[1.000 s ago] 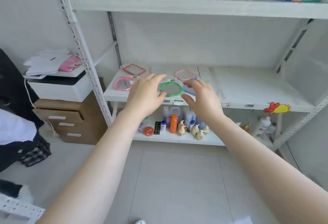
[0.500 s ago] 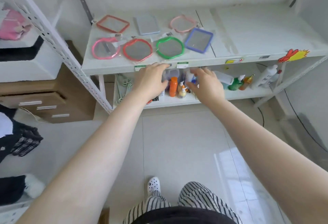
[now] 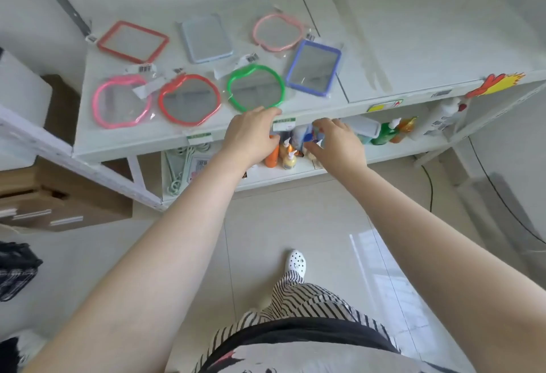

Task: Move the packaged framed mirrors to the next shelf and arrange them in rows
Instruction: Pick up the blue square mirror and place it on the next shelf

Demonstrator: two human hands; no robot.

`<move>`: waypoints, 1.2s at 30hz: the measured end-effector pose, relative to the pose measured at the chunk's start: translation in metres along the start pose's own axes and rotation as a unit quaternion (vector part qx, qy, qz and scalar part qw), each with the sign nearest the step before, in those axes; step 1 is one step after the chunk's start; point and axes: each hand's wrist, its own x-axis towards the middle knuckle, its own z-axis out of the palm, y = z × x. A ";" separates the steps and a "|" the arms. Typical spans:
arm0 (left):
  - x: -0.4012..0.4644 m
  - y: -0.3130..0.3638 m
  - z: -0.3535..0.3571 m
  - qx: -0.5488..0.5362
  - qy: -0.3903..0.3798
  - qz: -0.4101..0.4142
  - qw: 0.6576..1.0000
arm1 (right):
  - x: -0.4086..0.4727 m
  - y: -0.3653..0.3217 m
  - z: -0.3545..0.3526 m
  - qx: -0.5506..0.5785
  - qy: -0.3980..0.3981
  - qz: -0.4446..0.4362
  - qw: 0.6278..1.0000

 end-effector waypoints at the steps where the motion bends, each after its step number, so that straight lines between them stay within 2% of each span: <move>1: 0.014 0.001 0.001 0.001 -0.003 0.002 1.000 | 0.013 0.004 -0.002 -0.002 0.002 0.004 1.000; 14: 0.165 0.004 0.013 0.029 -0.056 0.004 0.998 | 0.141 0.048 -0.014 -0.006 -0.013 0.066 0.998; 17: 0.198 0.004 0.020 0.043 -0.065 0.007 0.997 | 0.163 0.053 -0.008 0.001 -0.017 0.109 0.994; 23: 0.250 -0.003 0.040 0.062 -0.134 -0.034 0.988 | 0.202 0.045 0.003 0.070 -0.032 0.227 0.971; 27: 0.265 0.002 0.049 0.063 -0.121 -0.049 0.989 | 0.213 0.041 0.012 0.144 -0.022 0.279 0.949; 29: 0.271 0.005 0.051 0.013 -0.108 -0.073 0.991 | 0.215 0.041 0.013 0.208 -0.016 0.315 0.926; 32: 0.279 0.012 0.047 -0.127 -0.111 -0.107 0.980 | 0.214 0.049 0.003 0.292 0.008 0.355 0.888; 34: 0.283 0.021 0.042 -0.248 -0.139 -0.138 0.949 | 0.211 0.061 -0.008 0.354 0.041 0.362 0.862; 36: 0.287 0.033 0.039 -0.358 -0.171 -0.179 0.900 | 0.208 0.073 -0.022 0.414 0.078 0.366 0.830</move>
